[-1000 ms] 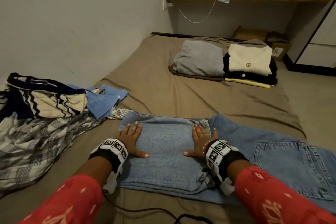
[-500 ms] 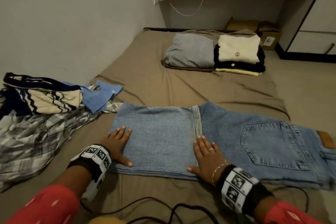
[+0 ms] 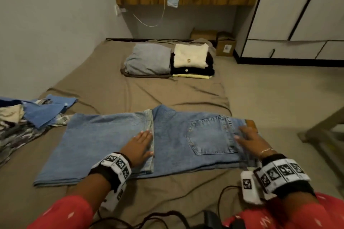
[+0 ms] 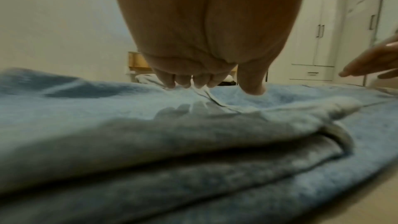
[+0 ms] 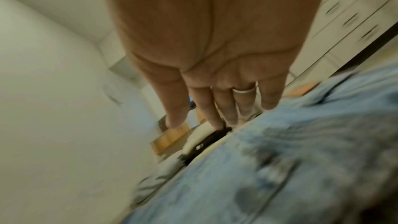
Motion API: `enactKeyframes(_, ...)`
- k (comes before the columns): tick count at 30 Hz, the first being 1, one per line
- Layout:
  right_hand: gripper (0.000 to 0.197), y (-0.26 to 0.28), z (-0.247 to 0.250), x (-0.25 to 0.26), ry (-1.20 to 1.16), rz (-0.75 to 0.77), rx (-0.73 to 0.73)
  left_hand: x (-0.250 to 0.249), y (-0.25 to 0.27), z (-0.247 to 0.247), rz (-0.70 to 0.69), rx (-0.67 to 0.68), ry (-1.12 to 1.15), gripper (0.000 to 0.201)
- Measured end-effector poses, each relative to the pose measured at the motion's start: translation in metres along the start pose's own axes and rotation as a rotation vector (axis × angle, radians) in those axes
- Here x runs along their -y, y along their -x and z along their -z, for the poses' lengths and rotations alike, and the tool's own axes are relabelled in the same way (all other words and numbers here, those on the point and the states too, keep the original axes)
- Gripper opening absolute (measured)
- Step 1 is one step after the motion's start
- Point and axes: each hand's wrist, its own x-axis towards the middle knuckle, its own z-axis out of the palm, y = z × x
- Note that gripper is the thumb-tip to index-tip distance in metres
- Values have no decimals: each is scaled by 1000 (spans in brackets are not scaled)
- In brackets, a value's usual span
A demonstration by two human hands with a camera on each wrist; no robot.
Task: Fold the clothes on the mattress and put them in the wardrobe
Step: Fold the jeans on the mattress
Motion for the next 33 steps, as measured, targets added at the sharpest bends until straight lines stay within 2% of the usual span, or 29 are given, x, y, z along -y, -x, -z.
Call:
enactKeyframes(1,87,-6,11,-18,-27,-57,-71,-9,-8,-5,-1,24,-8,72)
enactKeyframes(3,68,-14,24,-49,-60,-249,-152,-18,-17,-14,25,71,-48,72)
enactKeyframes(5,72,-19,22,-76,-188,-463,-55,-19,-22,-22,47,90,-113,75)
enactKeyframes(6,76,-19,17,-86,-301,-541,17,-18,-22,-24,46,88,-127,83)
enactKeyframes(8,77,-17,6,-98,-551,-614,76,-18,-20,-26,27,87,-122,106)
enactKeyframes(9,72,-16,2,-100,-640,-616,83,-19,-19,-26,24,86,-114,112)
enactKeyframes(11,59,-15,0,-98,-759,-564,77,-21,-18,-28,33,83,-99,114)
enactKeyframes(13,56,-17,7,-88,-803,-519,50,-23,-17,-26,47,82,-78,114)
enactKeyframes(14,48,-17,11,-81,-835,-497,38,-23,-17,-27,51,71,-69,114)
enactKeyframes(16,16,-11,25,-53,-870,-414,-15,-20,-15,-28,59,73,-5,115)
enactKeyframes(17,9,-9,32,-36,-871,-352,-38,-19,-13,-25,53,91,35,117)
enactKeyframes(20,16,3,48,24,-849,-95,-33,-9,-3,-16,5,129,272,139)
enactKeyframes(21,17,9,51,52,-836,-1,-18,-3,4,-10,-8,117,403,133)
enactKeyframes(23,18,18,48,110,-795,182,18,19,17,3,53,14,648,89)
enactKeyframes(24,17,21,42,141,-774,257,51,35,22,9,104,-62,788,73)
enactKeyframes(26,14,26,17,204,-713,377,116,70,36,17,210,-209,1116,68)
enactKeyframes(28,13,31,-22,264,-615,471,120,102,54,28,291,-319,1427,52)
enactKeyframes(31,24,42,-104,335,-268,551,169,146,79,35,372,-446,1671,47)
enactKeyframes(33,20,45,-177,359,-42,584,227,170,88,30,445,-516,1757,51)
